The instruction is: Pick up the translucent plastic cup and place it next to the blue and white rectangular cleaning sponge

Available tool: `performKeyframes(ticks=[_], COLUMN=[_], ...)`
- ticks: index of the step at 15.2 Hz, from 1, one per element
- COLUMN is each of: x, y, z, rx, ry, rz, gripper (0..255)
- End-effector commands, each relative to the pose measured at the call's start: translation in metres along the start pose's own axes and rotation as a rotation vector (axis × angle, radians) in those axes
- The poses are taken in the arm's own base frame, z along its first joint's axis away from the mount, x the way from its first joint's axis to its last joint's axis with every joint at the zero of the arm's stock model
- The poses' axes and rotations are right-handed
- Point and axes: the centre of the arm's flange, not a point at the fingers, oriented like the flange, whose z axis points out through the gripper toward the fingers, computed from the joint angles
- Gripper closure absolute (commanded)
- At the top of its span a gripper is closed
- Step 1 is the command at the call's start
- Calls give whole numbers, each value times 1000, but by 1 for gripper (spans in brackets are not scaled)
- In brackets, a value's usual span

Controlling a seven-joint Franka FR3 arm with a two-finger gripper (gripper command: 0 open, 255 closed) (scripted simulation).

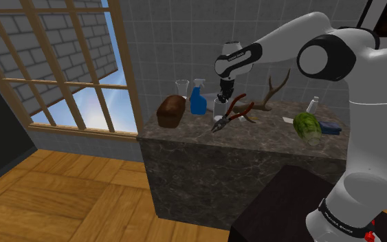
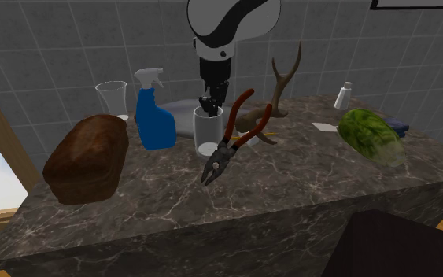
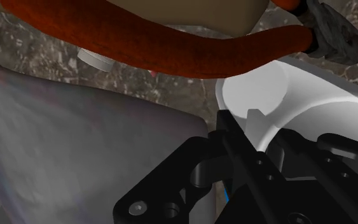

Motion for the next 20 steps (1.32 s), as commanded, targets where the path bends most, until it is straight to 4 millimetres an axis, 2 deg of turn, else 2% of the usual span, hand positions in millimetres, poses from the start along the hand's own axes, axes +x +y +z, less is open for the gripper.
performKeyframes(ticks=[1, 20], x=[1, 6], y=[1, 5], z=[-10, -110], rx=[0, 0], ry=[0, 0], rz=[0, 0], gripper=[255, 255])
